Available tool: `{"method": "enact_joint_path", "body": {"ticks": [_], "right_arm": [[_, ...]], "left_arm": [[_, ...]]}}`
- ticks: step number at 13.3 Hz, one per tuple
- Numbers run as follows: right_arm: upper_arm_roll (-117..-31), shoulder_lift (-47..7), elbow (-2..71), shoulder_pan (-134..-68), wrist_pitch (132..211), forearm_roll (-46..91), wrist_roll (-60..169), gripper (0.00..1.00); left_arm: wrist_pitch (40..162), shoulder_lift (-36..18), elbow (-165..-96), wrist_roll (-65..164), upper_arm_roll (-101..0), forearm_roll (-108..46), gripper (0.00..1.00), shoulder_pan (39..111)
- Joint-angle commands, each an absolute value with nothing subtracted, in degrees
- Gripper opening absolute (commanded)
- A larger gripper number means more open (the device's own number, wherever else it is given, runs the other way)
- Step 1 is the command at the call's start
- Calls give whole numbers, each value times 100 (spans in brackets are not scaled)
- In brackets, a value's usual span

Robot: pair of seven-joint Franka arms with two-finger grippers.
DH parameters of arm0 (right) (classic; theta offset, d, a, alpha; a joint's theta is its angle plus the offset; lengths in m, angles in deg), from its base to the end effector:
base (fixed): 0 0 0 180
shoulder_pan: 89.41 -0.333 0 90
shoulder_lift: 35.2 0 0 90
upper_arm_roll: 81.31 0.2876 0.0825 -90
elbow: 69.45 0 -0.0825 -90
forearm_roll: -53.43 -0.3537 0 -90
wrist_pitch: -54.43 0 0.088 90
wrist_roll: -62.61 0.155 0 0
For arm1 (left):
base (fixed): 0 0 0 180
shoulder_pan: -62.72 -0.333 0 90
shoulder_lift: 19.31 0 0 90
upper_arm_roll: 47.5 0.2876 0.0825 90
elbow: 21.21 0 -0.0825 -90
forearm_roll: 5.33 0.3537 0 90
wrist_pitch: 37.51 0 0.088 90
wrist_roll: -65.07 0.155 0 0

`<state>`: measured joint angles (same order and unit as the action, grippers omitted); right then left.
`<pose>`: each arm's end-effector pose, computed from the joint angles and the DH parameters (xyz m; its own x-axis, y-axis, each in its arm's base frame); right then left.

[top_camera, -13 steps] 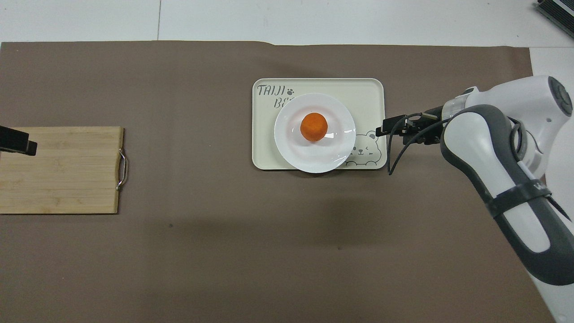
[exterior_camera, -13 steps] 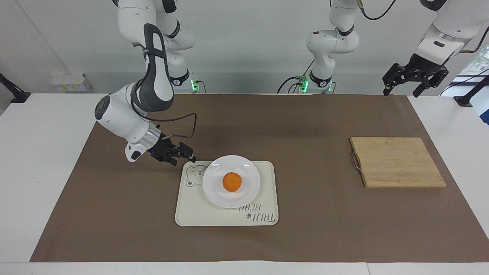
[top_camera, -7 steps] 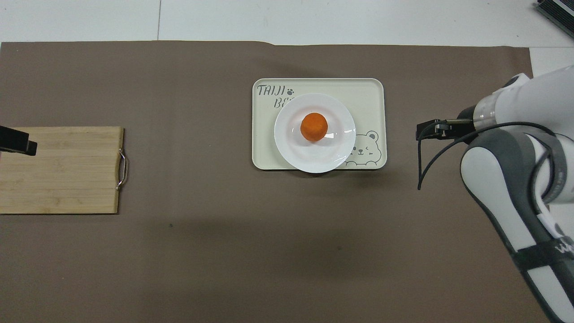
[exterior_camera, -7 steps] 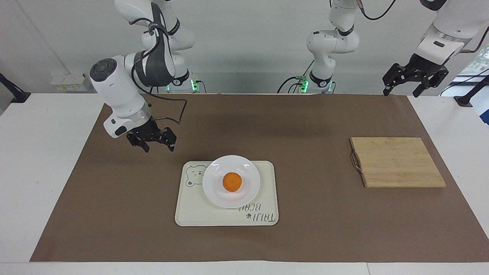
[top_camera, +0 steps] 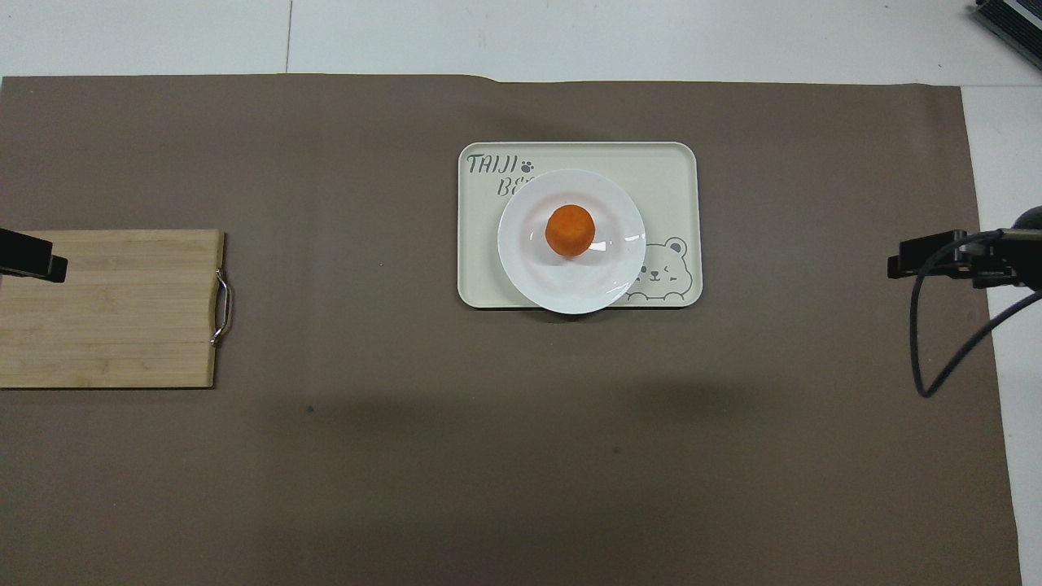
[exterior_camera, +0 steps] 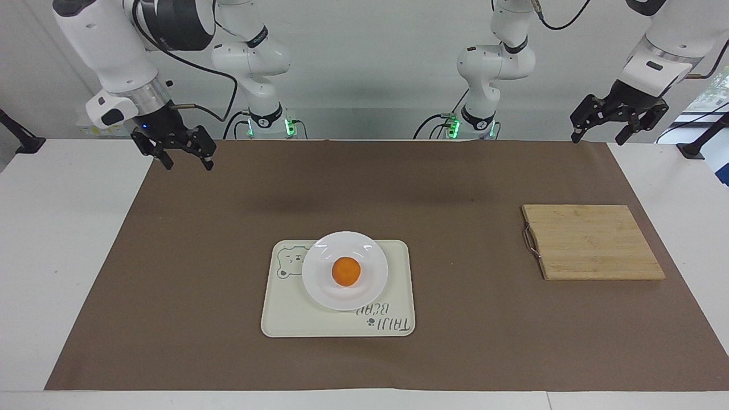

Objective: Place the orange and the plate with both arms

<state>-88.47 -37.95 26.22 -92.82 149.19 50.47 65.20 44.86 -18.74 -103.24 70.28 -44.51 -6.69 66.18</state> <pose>0.5184 -0.0275 0.5366 0.9930 -0.1146 0.0290 -0.1128 -0.9919 -0.0589 0.5128 -0.0083 0.5918 0.9948 -0.1021 -0.0019 -0.1020 -0.9945 0.0233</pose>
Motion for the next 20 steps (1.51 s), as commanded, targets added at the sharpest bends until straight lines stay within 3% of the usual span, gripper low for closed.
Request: {"method": "enact_joint_path", "body": {"ticks": [1, 5, 12, 20], "right_arm": [[-8808, -3704, 2196, -9258, 14400, 5326, 6542, 100], [-8790, -4020, 2423, -9266, 14337, 5396, 6428, 100], [-8772, -4029, 1862, -9293, 13820, 5633, 6296, 100], [-8737, -4276, 2063, -9293, 13810, 5554, 6252, 100]], "left_arm": [[4432, -1993, -10435, 7061, -4495, -586, 100, 6562], [4432, -1993, -10435, 7070, -4495, -594, 100, 6562], [4458, -1993, -10426, 7078, -4495, -586, 100, 6553], [4493, -1957, -10418, 7061, -4495, -577, 100, 6571]]}}
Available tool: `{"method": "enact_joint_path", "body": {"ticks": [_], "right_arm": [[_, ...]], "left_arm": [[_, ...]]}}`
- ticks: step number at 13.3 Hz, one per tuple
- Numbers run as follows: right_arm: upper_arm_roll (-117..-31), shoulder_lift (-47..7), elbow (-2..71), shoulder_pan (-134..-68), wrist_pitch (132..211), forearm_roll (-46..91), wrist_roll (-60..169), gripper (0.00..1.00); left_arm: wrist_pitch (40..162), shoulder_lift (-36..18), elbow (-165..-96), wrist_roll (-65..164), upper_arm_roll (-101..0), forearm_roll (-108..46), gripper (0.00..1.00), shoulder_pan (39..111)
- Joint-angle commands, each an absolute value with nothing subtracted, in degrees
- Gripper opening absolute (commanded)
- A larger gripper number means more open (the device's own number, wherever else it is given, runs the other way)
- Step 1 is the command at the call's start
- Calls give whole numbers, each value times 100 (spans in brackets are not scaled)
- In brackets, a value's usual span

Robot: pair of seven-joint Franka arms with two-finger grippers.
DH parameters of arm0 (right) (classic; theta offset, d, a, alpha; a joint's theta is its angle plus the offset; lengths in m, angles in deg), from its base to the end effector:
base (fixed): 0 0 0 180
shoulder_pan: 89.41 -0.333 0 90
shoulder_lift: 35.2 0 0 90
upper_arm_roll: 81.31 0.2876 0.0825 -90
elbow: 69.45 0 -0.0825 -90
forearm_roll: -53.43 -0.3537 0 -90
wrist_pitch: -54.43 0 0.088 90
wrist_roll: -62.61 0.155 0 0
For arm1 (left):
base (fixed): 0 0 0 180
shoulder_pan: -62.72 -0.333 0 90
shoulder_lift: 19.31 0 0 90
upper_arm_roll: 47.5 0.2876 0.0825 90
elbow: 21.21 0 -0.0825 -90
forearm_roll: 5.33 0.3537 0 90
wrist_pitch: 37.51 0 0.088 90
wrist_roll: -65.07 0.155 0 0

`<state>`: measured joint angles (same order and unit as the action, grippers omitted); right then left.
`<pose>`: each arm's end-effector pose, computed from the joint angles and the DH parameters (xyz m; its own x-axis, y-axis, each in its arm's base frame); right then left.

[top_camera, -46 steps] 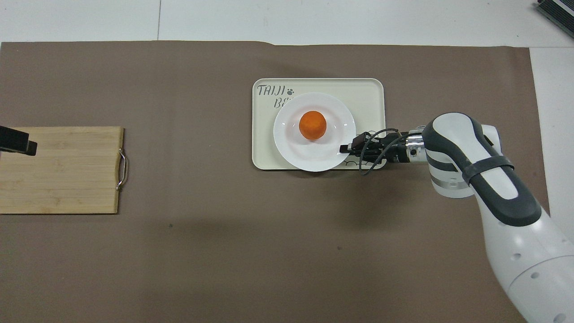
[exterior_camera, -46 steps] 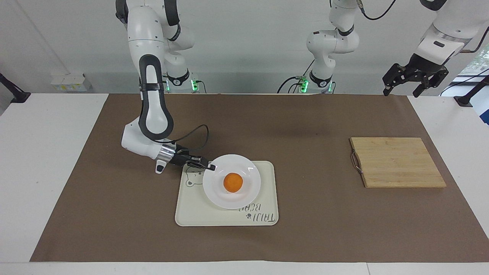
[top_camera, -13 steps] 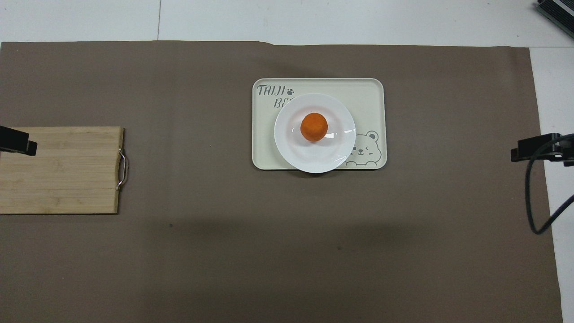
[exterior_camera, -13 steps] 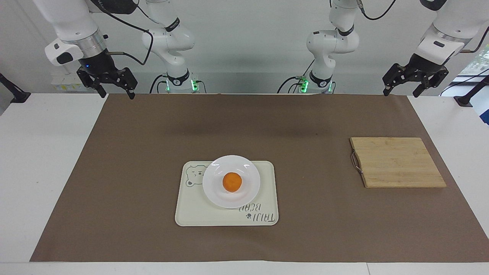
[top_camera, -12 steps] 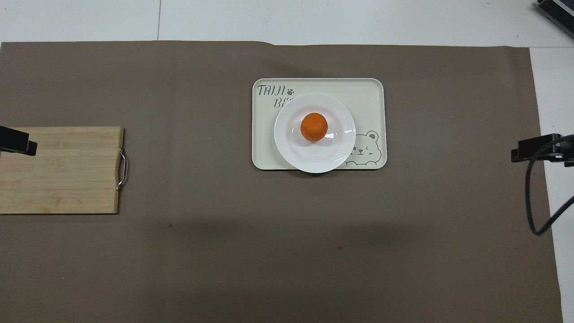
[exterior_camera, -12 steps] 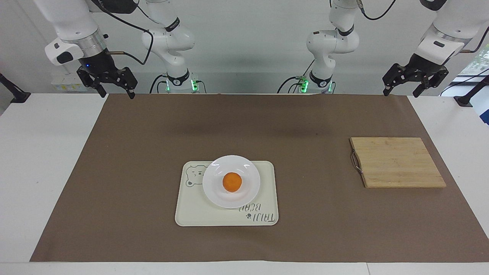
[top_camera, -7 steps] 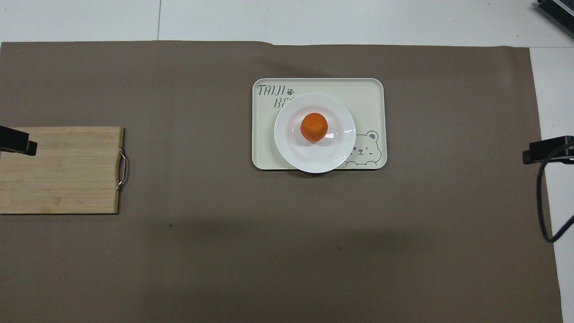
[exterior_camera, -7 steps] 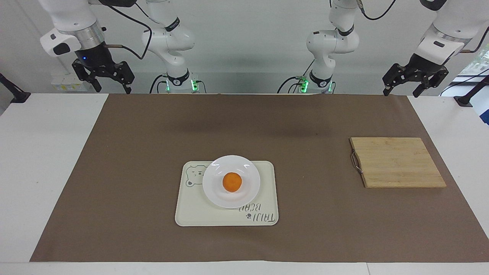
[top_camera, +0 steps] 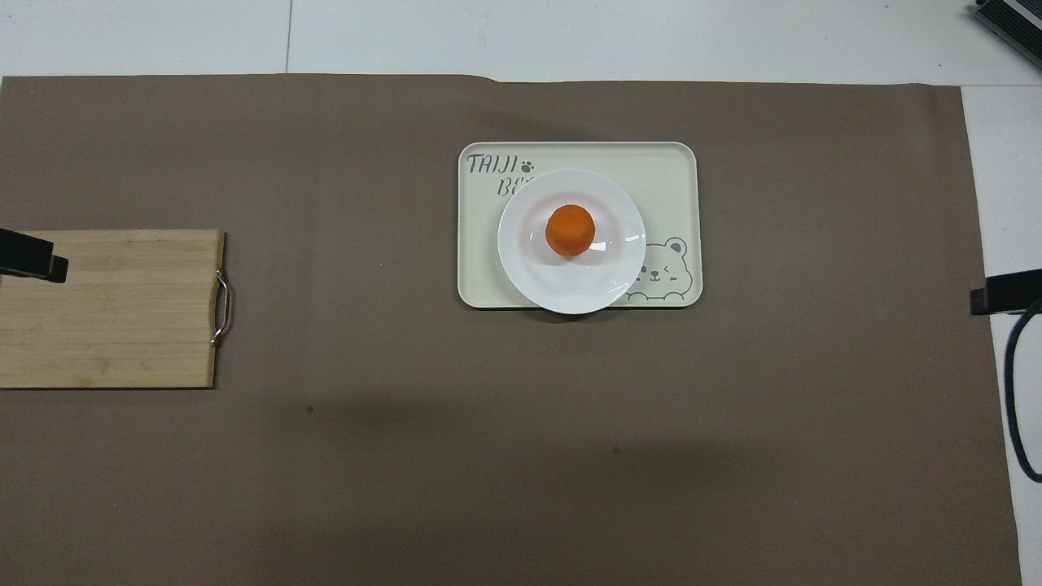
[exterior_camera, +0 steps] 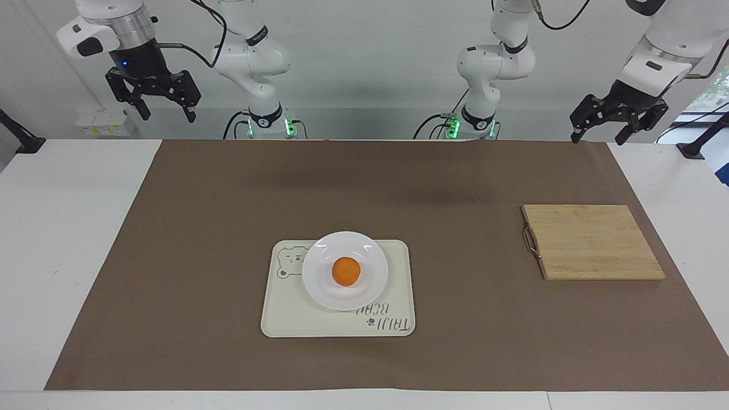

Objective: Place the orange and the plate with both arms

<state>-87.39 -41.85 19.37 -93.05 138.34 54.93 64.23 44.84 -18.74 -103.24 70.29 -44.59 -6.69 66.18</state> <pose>0.4799 -0.0277 0.6056 0.9969 -0.0732 0.0301 -0.0736 -0.9972 0.0128 0.5127 -0.0090 0.5918 0.9946 -0.1037 -0.0022 -0.1036 -0.9943 0.0233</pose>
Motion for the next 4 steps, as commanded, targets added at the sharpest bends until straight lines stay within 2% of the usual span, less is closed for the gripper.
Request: {"method": "enact_joint_path", "body": {"ticks": [1, 4], "right_arm": [[-8728, -4276, 2063, -9293, 13810, 5563, 6234, 100], [-8728, -4276, 2063, -9293, 13792, 5563, 6225, 100]], "left_arm": [[4441, -1966, -10418, 7061, -4495, -577, 100, 6562], [4292, -2001, -10444, 7061, -4495, -577, 100, 6553]]}}
